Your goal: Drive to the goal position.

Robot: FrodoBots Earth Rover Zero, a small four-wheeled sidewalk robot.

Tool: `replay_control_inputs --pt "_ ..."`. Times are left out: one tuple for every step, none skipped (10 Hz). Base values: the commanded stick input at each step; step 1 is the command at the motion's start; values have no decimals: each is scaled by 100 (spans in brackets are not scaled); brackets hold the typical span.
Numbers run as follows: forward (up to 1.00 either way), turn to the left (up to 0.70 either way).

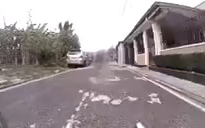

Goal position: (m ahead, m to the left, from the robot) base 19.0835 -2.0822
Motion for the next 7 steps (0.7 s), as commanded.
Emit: replay_control_inputs --pt "10 0" --pt "9 0" --pt "9 0" --pt "9 0" --pt "9 0" --pt "9 0" --pt "10 0"
